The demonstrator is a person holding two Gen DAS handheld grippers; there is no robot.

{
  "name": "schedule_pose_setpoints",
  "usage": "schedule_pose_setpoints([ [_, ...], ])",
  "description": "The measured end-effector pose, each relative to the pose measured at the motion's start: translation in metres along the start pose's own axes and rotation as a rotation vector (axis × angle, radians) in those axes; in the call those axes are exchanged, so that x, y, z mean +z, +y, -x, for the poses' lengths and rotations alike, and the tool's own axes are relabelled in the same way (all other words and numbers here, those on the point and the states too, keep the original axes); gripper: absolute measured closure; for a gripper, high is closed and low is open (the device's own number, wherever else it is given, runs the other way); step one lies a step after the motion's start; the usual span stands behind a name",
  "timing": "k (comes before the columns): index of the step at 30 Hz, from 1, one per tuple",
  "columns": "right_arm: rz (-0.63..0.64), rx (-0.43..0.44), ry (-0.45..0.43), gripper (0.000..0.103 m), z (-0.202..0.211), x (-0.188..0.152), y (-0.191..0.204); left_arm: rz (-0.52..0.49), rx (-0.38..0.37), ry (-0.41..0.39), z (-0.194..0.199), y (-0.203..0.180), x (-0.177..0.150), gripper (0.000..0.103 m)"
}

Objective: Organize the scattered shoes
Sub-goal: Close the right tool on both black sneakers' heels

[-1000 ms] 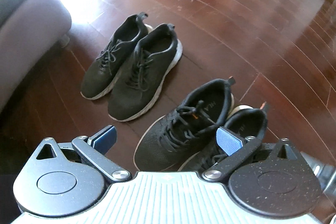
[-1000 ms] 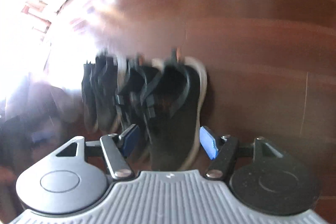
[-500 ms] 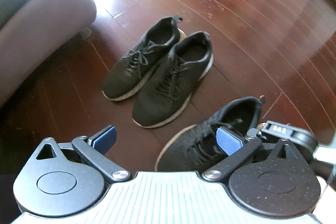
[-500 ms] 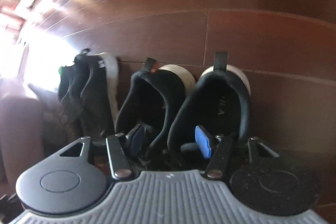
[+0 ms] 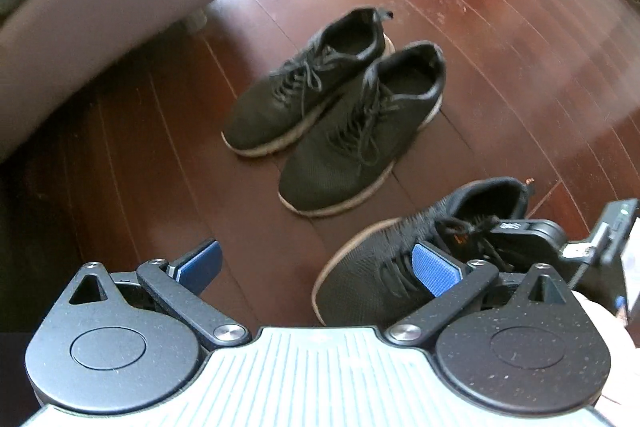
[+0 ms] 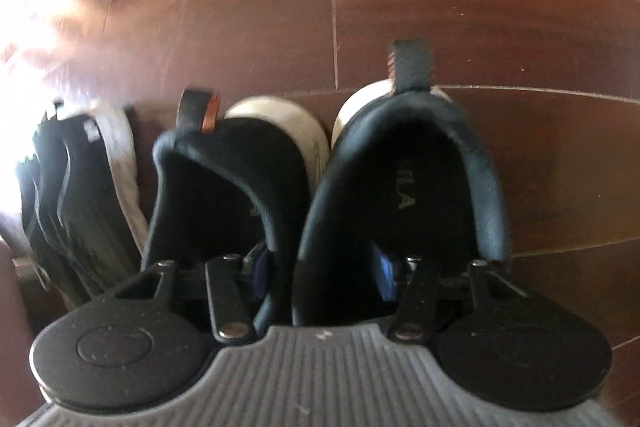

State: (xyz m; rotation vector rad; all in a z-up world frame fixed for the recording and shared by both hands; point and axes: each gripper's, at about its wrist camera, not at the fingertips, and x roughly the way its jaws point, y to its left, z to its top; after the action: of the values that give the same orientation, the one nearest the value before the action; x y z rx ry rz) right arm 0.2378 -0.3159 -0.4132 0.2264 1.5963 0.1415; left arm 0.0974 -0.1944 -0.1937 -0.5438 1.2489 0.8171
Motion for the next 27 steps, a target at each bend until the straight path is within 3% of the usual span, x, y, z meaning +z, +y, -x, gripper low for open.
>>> schedule_pose_setpoints([
  [8,0.072,-0.079,0.017,0.056,-0.012,0.000,0.016,-0.016,-0.008,0.006,-0.003,-0.007,-0.002,0.001],
  [12,0.074,-0.062,-0.017,0.065,-0.006,-0.005,0.011,-0.035,-0.015,0.001,-0.002,-0.011,-0.004,0.001],
  [19,0.086,-0.016,-0.042,0.071,-0.001,-0.009,0.001,-0.020,-0.015,-0.001,0.002,-0.011,-0.009,0.001],
  [22,0.098,0.031,-0.050,0.082,0.017,-0.013,-0.012,-0.034,-0.017,-0.009,0.005,-0.015,-0.013,0.001],
  [27,0.052,0.081,-0.072,0.082,0.040,-0.017,-0.036,-0.050,-0.024,-0.012,0.009,-0.023,-0.019,0.001],
])
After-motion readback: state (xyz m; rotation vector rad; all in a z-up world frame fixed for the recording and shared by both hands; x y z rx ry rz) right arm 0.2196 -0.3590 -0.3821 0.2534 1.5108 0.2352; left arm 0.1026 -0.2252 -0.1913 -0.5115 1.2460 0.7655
